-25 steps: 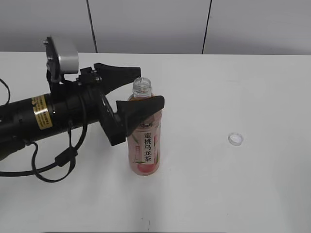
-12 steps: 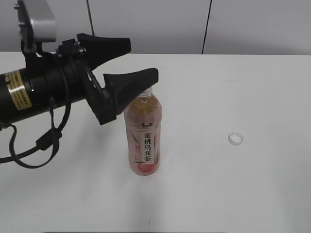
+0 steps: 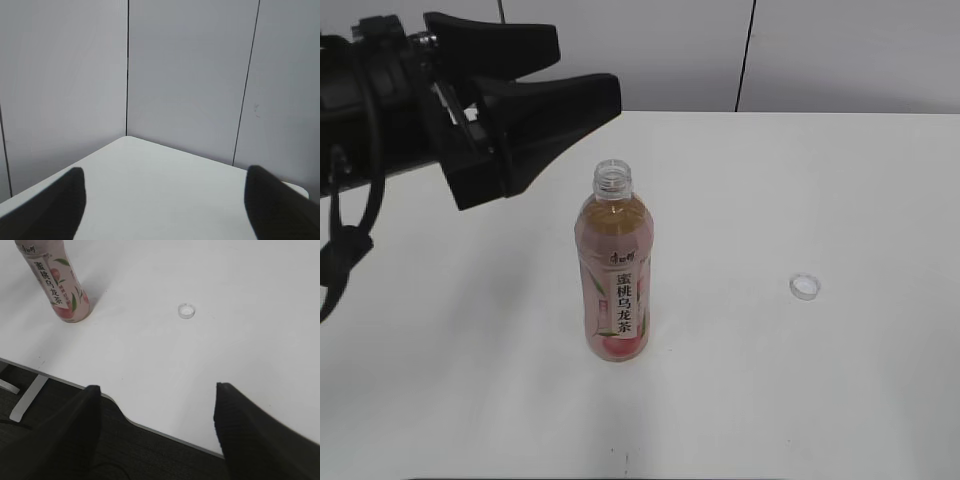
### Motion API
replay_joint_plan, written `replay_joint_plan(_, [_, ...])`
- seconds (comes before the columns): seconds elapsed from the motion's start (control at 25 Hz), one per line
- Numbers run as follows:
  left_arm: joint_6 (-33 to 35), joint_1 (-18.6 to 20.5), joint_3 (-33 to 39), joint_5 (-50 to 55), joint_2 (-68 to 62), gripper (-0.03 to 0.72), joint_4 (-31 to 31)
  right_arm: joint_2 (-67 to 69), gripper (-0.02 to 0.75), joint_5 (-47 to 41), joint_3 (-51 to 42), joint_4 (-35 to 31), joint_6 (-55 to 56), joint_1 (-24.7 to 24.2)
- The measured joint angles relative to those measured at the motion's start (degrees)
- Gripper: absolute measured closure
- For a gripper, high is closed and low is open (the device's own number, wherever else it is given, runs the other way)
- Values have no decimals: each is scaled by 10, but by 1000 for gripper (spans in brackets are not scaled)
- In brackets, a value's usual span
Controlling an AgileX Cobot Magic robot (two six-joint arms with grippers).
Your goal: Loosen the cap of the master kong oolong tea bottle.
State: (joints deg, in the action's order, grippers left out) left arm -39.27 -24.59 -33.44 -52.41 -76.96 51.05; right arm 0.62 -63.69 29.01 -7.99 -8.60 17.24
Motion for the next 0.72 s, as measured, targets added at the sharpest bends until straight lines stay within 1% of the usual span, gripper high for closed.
replay_joint_plan(0.2, [-94, 0, 0, 44, 66, 101, 59, 0, 206, 0, 0, 0, 0, 0])
replay_joint_plan(0.48, [-245, 0, 1, 78, 169, 101, 201, 0, 206, 1, 0, 0, 0, 0])
replay_joint_plan(0.72, [-350, 0, 1, 84, 222, 101, 301, 0, 206, 0, 0, 0, 0, 0])
